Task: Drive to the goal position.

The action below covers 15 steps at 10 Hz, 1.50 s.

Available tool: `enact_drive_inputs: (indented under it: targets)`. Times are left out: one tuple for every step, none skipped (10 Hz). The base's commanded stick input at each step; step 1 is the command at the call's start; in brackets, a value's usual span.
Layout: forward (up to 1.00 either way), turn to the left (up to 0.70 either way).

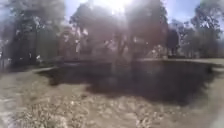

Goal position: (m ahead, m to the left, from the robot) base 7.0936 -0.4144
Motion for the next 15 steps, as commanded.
enact_drive_inputs:
  targets:
    - [0.70,0.00]
    - [0.70,0.00]
    - [0.70,0.00]
    - [0.70,0.00]
    - [0.70,0.00]
    - [0.70,0.00]
    - [0.70,0.00]
    - [0.70,0.00]
    - [0.70,0.00]
    - [0.70,-0.25]
    - [0.70,-0.35]
    - [0.70,-0.32]
    - [0.70,-0.24]
    - [0.70,-0.10]
    - [0.70,0.00]
